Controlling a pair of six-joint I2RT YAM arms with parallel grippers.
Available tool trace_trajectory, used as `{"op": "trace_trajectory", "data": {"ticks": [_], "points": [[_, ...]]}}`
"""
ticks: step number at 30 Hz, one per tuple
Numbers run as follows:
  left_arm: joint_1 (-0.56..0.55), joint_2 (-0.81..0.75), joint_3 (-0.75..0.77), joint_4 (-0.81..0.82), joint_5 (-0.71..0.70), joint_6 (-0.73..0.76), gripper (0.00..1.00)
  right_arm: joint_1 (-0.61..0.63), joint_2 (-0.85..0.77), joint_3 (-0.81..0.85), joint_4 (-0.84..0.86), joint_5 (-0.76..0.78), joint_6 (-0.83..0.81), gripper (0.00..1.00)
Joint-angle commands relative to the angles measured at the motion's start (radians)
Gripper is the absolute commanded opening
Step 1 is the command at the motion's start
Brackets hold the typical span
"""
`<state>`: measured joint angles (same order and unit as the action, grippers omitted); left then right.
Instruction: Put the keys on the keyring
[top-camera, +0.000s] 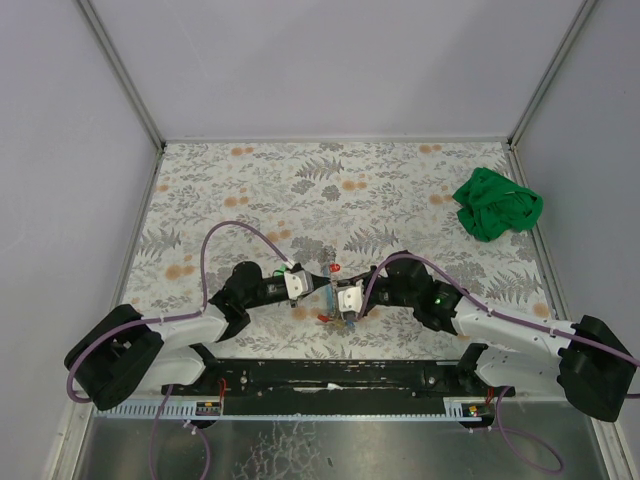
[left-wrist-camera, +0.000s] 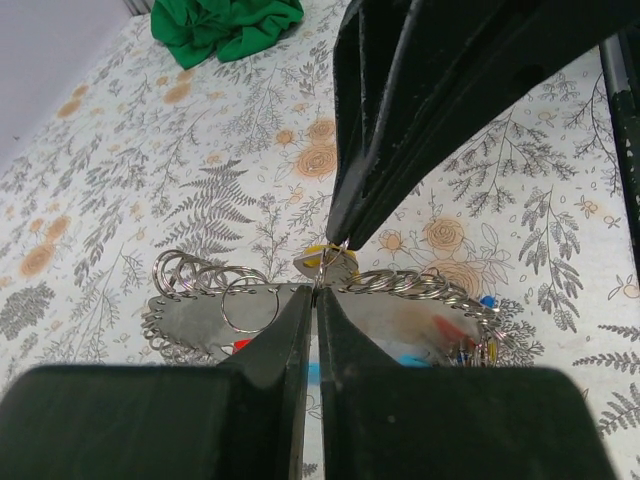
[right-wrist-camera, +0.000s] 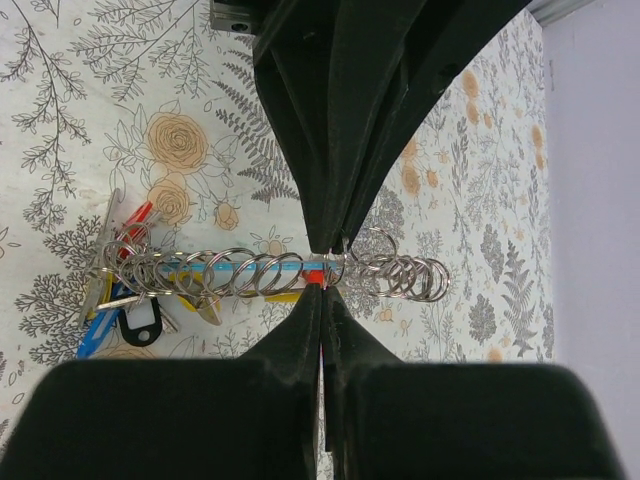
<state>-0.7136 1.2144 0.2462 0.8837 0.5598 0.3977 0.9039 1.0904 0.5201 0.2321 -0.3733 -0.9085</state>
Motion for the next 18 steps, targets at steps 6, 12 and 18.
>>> {"op": "trace_trajectory", "data": {"ticks": [6, 12, 18], "points": [[0.003, -0.002, -0.003, 0.201, -0.121, -0.152, 0.0, 0.032, 0.001, -0.008, 0.03, 0.054, -0.038, 0.0], [0.003, 0.031, -0.041, 0.371, -0.152, -0.251, 0.0, 0.039, 0.03, -0.006, 0.061, 0.041, -0.037, 0.0], [0.003, 0.069, -0.062, 0.51, -0.184, -0.347, 0.0, 0.041, 0.056, -0.006, 0.096, 0.02, -0.029, 0.0]]}}
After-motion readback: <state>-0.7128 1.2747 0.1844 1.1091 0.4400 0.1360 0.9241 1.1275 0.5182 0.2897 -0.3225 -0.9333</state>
